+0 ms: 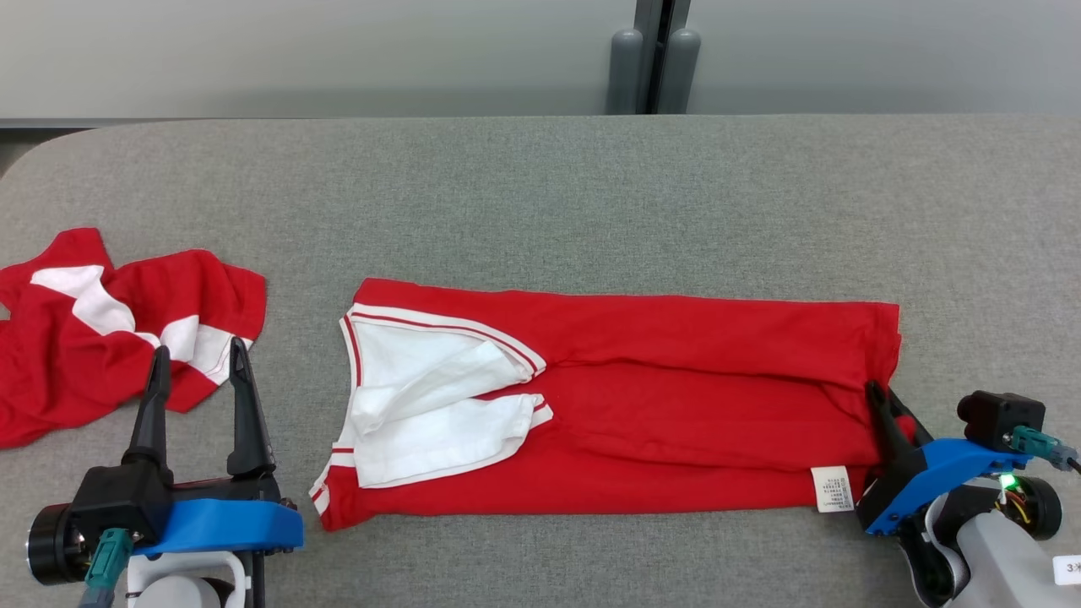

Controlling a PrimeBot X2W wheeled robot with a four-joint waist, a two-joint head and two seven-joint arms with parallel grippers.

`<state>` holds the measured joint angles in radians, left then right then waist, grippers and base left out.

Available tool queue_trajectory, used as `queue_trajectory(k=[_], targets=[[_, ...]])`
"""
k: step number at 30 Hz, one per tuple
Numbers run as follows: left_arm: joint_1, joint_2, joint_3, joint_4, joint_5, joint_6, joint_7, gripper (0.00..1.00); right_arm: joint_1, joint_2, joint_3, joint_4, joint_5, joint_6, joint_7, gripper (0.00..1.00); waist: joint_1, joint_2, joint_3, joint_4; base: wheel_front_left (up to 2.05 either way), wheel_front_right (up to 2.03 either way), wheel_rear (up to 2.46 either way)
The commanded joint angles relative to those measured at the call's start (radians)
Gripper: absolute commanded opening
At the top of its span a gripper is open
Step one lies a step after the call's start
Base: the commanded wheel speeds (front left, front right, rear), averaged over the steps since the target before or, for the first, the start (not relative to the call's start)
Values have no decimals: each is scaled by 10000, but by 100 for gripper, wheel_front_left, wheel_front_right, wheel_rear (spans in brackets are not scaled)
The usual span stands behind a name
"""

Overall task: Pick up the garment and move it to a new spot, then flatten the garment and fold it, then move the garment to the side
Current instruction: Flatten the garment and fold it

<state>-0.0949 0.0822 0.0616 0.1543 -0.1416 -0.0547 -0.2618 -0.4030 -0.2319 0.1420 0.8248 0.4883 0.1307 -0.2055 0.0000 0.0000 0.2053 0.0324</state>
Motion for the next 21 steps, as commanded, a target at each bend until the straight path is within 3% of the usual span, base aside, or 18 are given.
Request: queue_trajectory(k=[1, 14, 21], targets=[[57, -54, 82, 20, 149, -64, -43, 100, -39, -83, -14, -9, 92, 1, -88, 0, 0, 0, -32, -23, 0, 0, 0], [259, -257, 504, 165, 562, -306, -43, 100, 219, -1867, -1202, 70, 168, -1, -361, 0, 0, 0, -387, -138, 0, 0, 0], [288, -303, 600, 163, 654, -374, -43, 100, 212, -1679, -1034, -679, -8, 1, -176, 0, 0, 0, -459, -218, 0, 0, 0]])
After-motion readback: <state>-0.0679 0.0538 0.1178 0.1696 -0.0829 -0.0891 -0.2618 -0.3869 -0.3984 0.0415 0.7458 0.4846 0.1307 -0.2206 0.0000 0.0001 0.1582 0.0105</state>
